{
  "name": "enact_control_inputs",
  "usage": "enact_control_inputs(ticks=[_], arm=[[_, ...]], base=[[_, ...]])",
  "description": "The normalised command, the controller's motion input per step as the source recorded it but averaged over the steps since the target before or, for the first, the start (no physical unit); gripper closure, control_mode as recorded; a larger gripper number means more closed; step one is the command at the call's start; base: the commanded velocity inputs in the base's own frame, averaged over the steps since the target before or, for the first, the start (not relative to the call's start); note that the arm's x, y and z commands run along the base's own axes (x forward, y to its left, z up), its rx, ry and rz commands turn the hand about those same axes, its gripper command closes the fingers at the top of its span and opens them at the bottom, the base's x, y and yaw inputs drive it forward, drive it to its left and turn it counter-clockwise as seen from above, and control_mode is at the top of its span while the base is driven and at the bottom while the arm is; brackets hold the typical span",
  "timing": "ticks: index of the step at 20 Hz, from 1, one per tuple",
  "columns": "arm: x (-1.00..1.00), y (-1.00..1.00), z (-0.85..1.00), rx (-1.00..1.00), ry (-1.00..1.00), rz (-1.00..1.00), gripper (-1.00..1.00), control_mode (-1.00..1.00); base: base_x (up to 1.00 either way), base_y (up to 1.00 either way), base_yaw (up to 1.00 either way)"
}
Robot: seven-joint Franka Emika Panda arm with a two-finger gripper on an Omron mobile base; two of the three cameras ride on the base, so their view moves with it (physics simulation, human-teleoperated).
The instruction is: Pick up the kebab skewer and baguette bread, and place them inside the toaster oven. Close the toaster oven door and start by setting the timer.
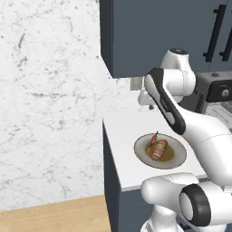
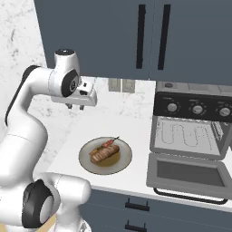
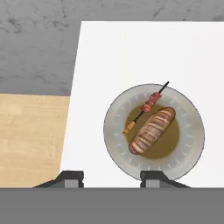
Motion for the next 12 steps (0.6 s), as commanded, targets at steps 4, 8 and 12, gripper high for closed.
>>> enact_control_inputs(ticks=[4, 8, 12], arm=[[-0.26, -0.18, 0.00, 0.05, -0.06, -0.02, -1.00, -1.00], [-0.81, -0.82, 0.00, 0.27, -0.22, -0.18, -1.00, -1.00], [-0.67, -1.00, 0.00, 0.29, -0.18, -0.27, -1.00, -1.00]], base=[[0.00, 0.00, 0.00], [0.00, 0.00, 0.00], [0.00, 0.00, 0.00]])
